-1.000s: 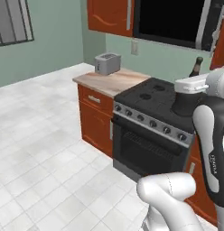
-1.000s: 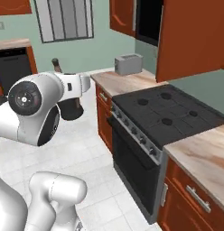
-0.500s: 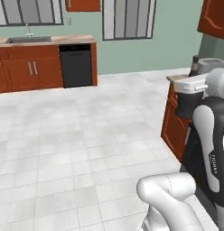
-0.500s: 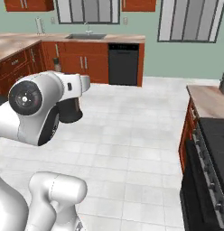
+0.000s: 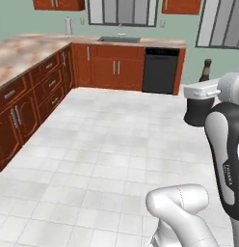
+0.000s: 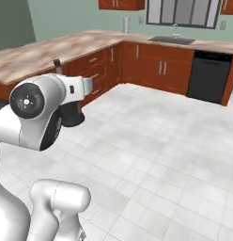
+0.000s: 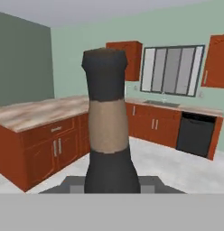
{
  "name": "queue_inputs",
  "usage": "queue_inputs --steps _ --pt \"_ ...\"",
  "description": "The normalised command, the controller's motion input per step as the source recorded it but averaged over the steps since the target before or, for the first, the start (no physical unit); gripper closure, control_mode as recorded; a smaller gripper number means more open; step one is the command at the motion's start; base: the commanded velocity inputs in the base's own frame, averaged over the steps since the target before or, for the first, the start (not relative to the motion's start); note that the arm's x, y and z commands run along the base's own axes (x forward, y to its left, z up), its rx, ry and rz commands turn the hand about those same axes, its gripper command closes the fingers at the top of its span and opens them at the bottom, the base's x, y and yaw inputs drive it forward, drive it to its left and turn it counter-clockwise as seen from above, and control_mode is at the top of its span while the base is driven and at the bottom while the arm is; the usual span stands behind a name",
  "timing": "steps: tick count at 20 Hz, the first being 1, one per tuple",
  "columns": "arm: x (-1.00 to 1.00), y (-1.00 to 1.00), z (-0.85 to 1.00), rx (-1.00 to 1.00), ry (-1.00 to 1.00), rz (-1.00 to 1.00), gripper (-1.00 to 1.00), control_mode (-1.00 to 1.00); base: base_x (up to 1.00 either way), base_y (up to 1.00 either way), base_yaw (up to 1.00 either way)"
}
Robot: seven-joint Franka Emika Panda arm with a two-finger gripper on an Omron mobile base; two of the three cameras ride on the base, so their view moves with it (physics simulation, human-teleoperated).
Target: Get the candle and the liquor from the cabinet and move them to the dining counter.
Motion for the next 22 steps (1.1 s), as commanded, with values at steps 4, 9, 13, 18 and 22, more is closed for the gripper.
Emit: queue_inputs --steps 4,9,13,18,22 --pt "0.0 0.0 0.0 0.0 0.0 0.0 1.0 1.0 0.47 0.0 0.67" --pt "0.0 0.0 0.0 0.0 0.0 0.0 1.0 1.0 0.67 0.13 0.41" --pt "0.0 0.0 0.0 0.0 0.0 0.0 1.0 1.0 0.84 0.37 0.03" --pt "0.0 0.0 0.0 0.0 0.0 0.0 1.0 1.0 0.83 0.42 0.03" --pt "0.0 0.0 0.0 0.0 0.0 0.0 1.0 1.0 0.74 0.49 0.04"
